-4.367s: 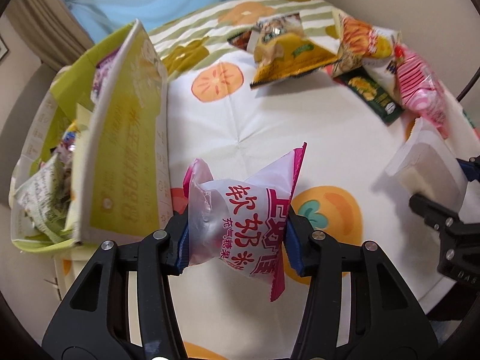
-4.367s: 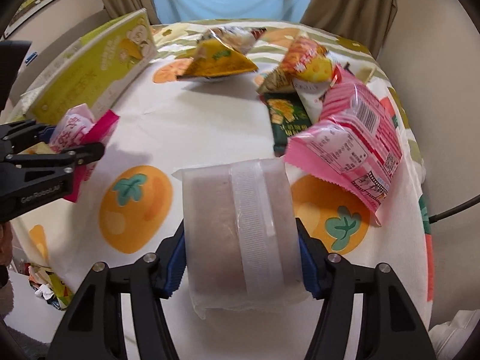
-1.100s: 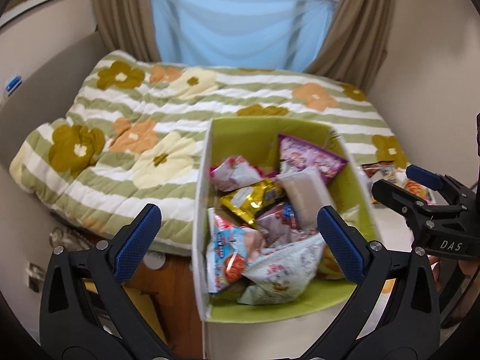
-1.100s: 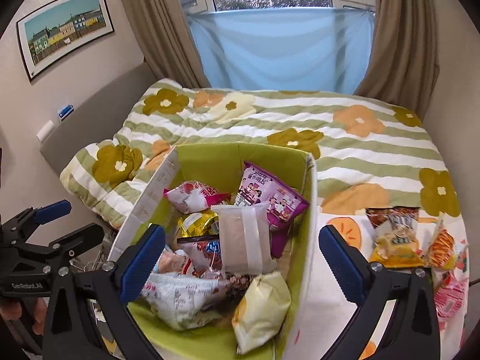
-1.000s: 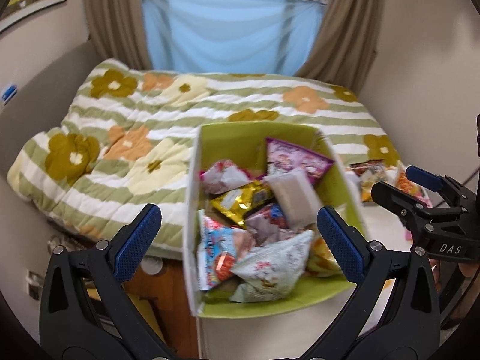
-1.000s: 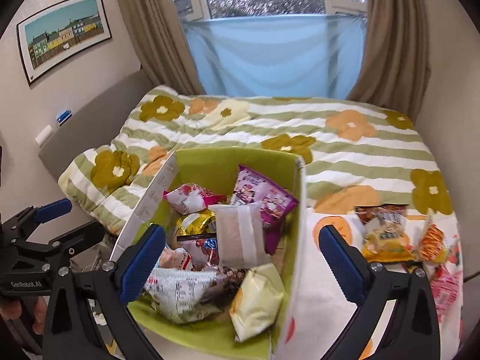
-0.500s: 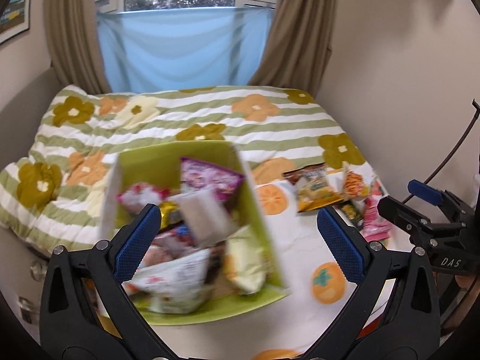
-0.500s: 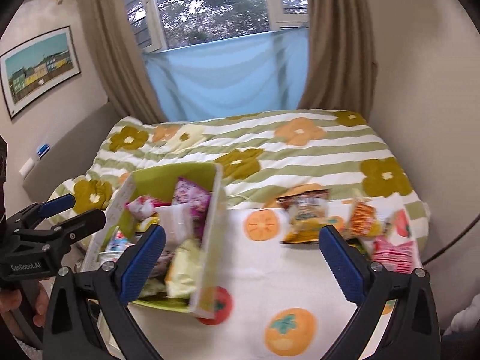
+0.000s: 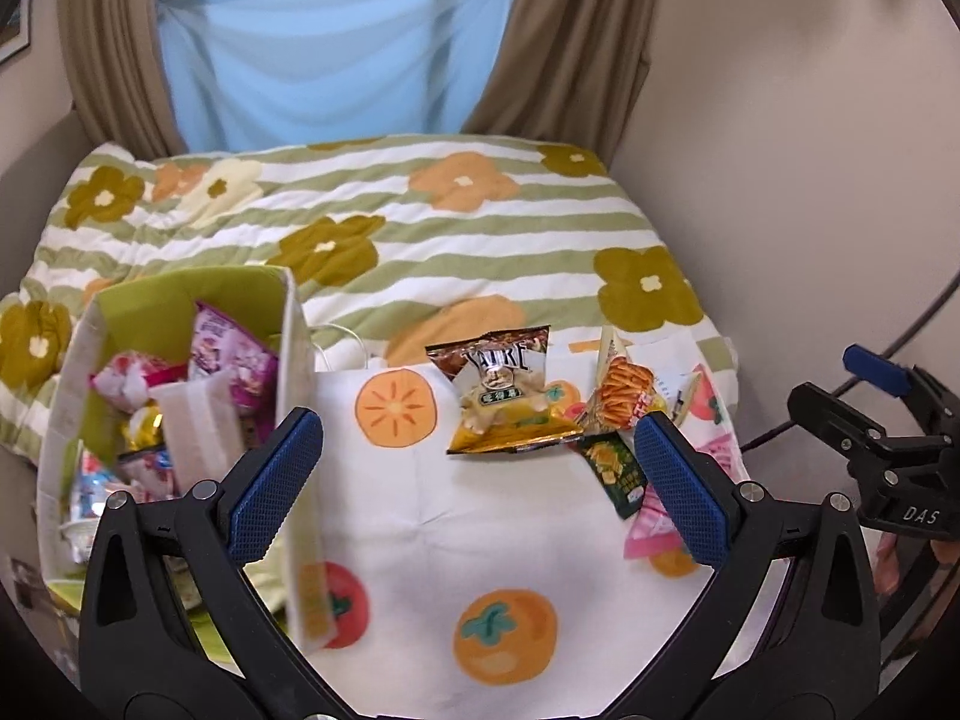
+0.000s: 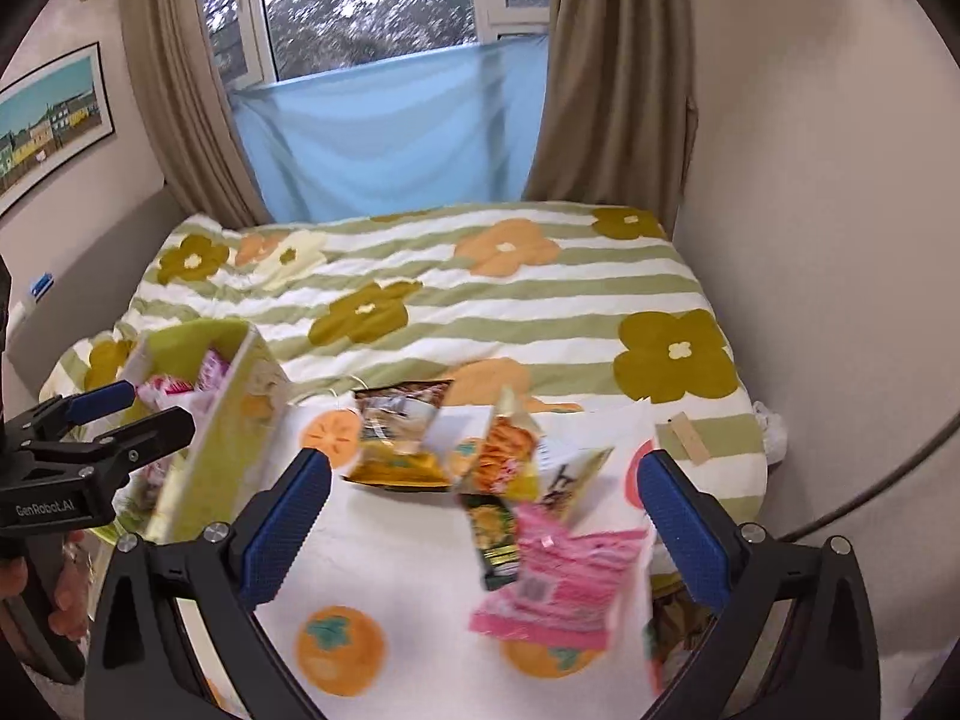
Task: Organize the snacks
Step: 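Move both tools back over the remaining snack bags, then grasp the orange fries-print bag with the right tool while the left tool grasps the TATRE bag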
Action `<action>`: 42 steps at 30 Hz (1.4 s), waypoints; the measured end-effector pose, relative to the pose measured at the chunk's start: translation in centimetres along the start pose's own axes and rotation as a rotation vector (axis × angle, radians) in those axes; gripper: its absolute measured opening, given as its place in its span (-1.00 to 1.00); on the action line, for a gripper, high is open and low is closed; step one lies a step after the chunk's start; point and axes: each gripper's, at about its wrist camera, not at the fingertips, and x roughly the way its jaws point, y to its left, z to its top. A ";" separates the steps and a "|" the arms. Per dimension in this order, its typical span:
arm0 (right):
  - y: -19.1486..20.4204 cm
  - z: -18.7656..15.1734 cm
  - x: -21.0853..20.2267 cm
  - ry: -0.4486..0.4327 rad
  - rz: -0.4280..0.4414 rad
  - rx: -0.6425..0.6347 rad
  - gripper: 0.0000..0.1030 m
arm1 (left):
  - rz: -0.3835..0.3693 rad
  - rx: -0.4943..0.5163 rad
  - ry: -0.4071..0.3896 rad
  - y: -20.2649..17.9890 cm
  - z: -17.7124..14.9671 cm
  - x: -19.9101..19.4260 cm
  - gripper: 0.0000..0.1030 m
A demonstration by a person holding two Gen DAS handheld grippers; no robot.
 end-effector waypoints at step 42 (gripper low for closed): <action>-1.9 -3.7 22.0 0.364 0.195 -0.601 0.98 | -0.077 -0.094 0.431 0.5 -0.2 25.0 0.37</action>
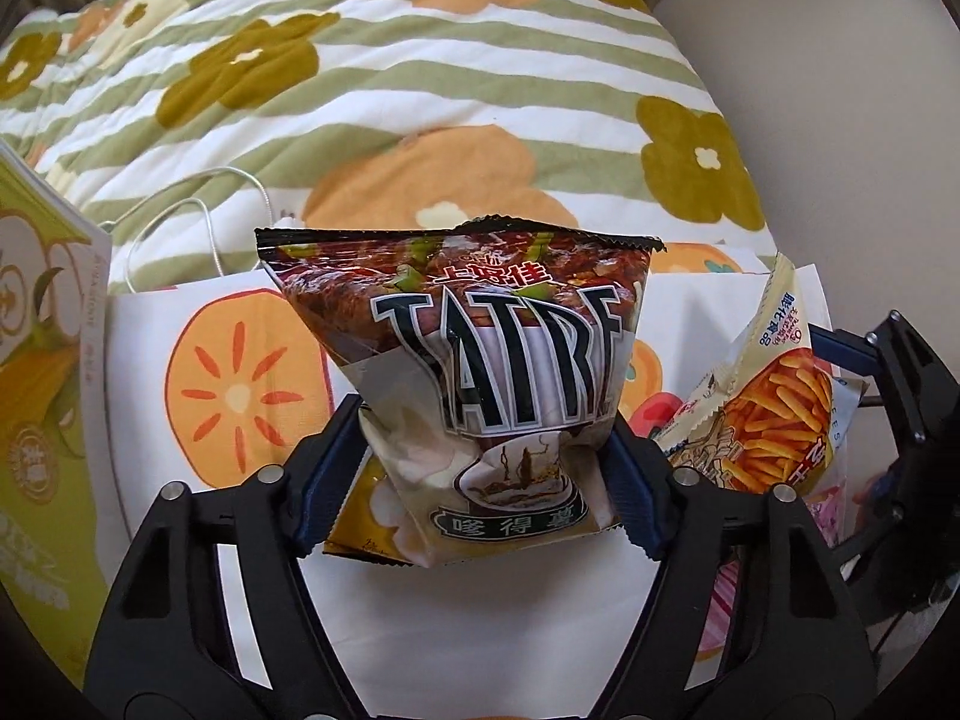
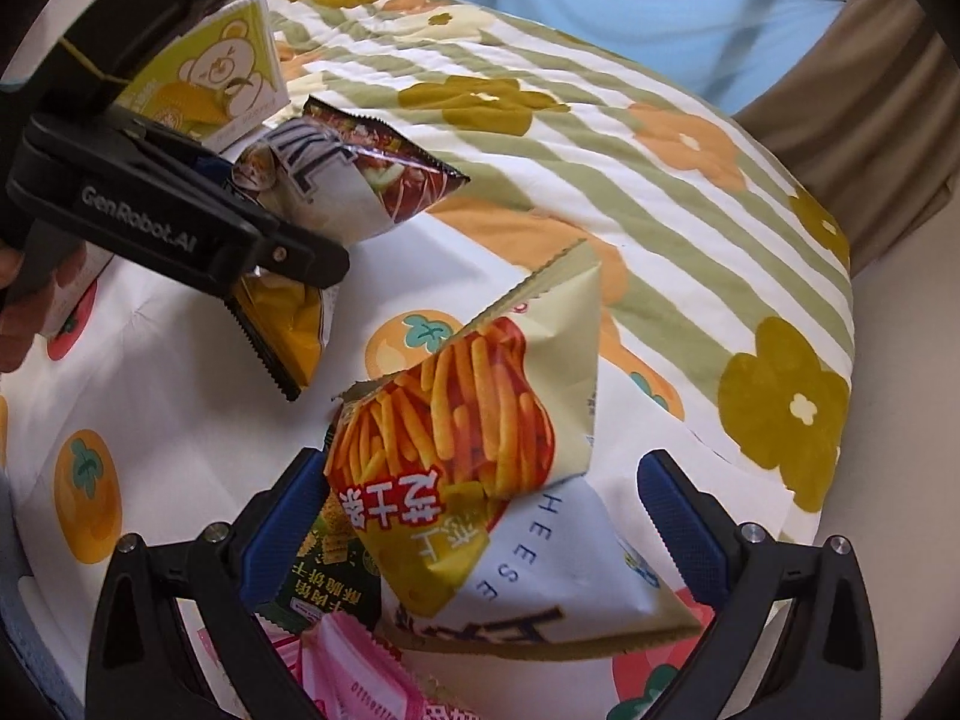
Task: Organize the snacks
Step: 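Grasp the orange fries-print bag with the right tool while the left tool grasps the TATRE bag, then carry both bags over the box and open both tools to drop them inside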
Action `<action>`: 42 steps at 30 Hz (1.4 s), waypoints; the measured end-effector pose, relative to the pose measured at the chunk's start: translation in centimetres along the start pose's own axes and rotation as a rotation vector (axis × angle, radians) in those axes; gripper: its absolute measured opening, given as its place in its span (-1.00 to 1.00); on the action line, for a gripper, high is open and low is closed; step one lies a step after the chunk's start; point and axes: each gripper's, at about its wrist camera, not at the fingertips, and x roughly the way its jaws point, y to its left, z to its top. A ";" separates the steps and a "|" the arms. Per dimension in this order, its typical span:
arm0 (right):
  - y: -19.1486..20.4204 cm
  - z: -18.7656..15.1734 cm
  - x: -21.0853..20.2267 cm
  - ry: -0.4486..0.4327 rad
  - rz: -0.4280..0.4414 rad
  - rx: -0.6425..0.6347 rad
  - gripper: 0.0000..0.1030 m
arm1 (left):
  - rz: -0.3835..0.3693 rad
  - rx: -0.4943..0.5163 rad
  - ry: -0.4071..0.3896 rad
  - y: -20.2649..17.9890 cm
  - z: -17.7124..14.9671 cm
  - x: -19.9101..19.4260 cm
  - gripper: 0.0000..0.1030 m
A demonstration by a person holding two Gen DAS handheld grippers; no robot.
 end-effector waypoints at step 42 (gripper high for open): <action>7.8 5.4 -18.1 -0.330 -0.072 0.232 0.27 | 0.027 -0.006 -0.437 4.7 -11.6 -27.5 0.23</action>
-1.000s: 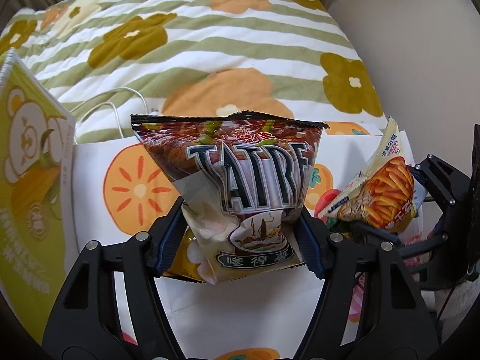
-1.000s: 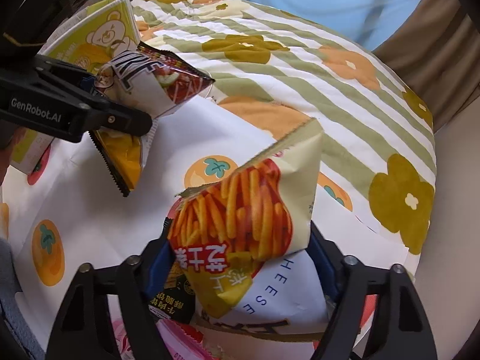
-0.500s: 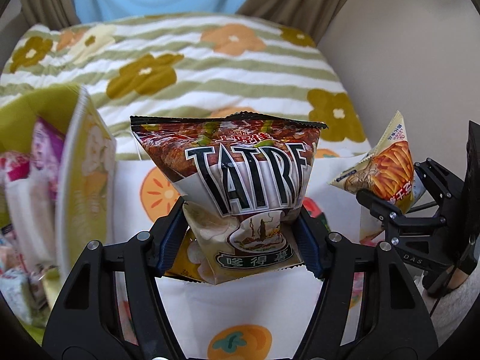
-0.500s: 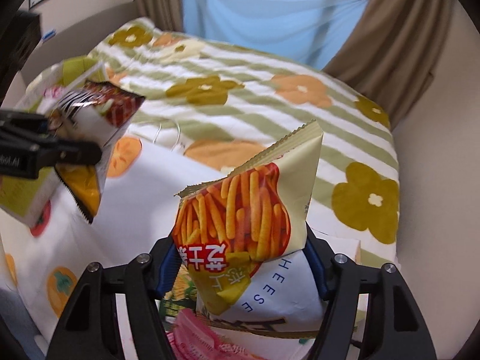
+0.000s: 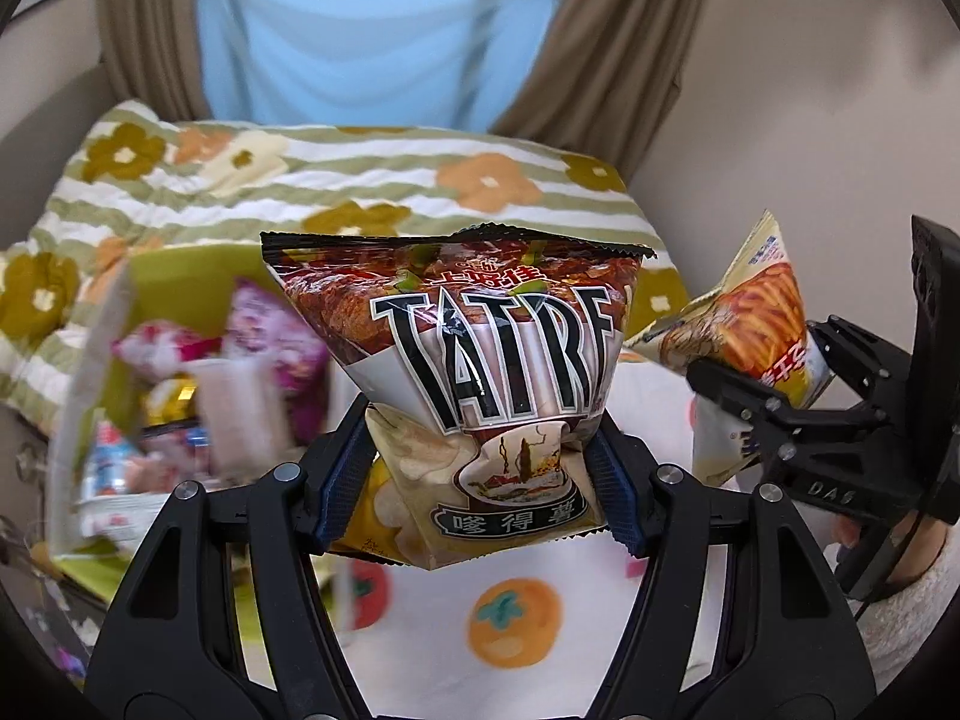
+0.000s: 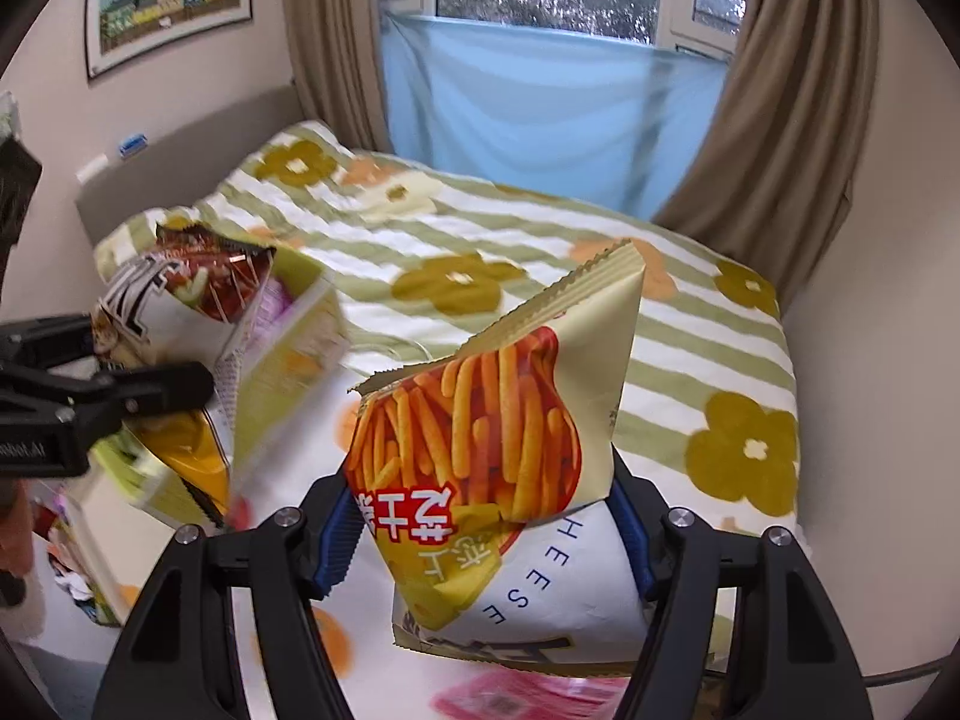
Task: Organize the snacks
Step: 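Carry both bags over the box and open both tools to drop them inside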
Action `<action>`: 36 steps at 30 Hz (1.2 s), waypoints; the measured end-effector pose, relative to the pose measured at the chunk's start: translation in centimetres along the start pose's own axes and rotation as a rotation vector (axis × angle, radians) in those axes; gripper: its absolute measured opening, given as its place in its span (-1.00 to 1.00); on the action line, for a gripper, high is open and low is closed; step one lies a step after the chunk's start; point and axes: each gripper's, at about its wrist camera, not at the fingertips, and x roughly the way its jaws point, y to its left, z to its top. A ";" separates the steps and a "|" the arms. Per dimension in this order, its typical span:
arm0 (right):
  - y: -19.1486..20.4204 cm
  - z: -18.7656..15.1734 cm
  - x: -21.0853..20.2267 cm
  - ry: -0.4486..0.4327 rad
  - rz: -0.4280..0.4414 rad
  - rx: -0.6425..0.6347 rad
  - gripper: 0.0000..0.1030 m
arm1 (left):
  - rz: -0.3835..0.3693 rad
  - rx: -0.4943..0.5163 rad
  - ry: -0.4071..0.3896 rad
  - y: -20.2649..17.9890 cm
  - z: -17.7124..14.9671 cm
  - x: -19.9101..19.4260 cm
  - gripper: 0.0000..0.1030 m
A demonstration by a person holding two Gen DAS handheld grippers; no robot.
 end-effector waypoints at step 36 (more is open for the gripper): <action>19.9 8.9 10.0 0.083 0.076 0.262 0.27 | 0.143 -0.026 0.104 25.7 1.9 2.4 0.99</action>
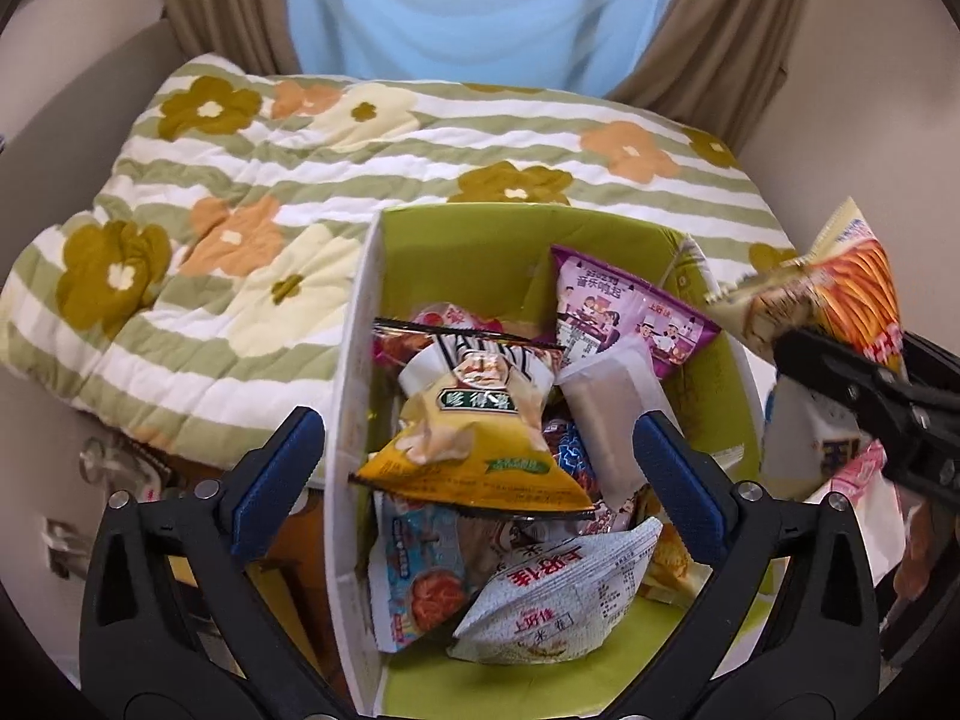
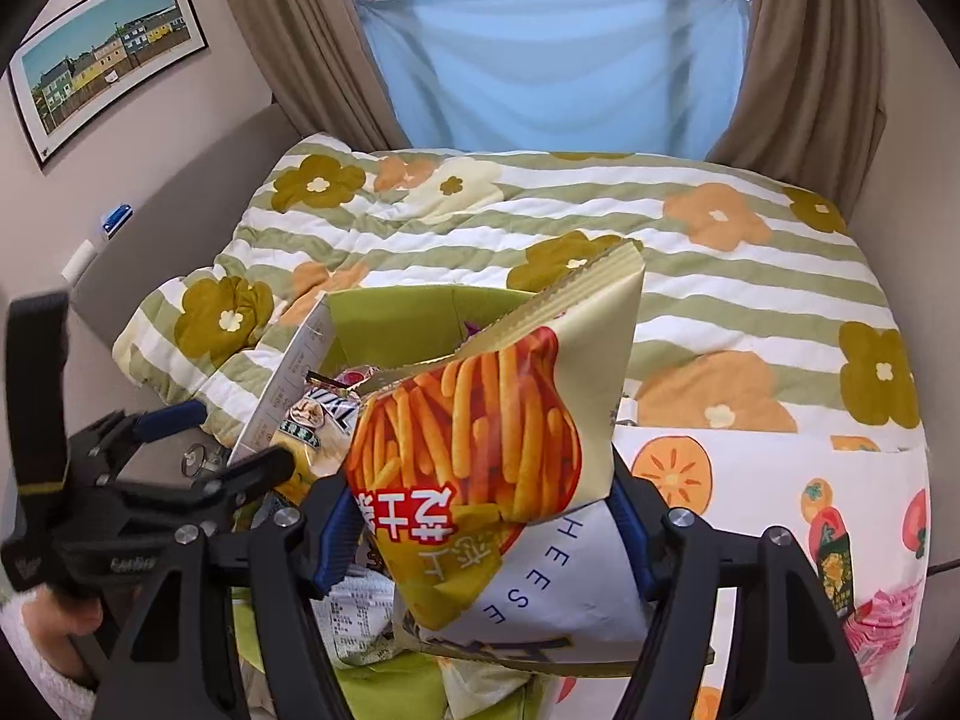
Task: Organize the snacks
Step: 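Carry both bags over the box and open both tools to drop them inside, then move both tools toward the pink bag and green cracker packet on the sheet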
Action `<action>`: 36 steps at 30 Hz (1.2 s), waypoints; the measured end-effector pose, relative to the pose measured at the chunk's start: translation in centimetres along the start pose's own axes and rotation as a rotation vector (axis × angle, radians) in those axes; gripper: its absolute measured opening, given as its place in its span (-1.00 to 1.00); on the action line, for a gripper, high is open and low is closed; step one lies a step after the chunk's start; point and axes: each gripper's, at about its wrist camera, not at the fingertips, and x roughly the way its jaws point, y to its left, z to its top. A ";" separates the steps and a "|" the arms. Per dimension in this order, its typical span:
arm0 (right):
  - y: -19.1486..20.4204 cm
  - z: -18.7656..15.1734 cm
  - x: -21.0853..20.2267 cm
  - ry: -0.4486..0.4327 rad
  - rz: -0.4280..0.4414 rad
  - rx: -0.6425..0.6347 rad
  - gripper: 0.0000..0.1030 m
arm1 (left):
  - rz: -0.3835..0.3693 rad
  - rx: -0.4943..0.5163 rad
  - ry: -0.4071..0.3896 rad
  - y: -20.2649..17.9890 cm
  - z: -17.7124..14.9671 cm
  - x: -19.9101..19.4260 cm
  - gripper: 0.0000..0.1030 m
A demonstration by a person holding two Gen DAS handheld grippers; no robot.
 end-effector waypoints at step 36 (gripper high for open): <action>2.7 2.1 -0.8 -0.084 0.116 -0.062 1.00 | 0.034 -0.031 -0.072 0.5 -3.5 -6.5 0.98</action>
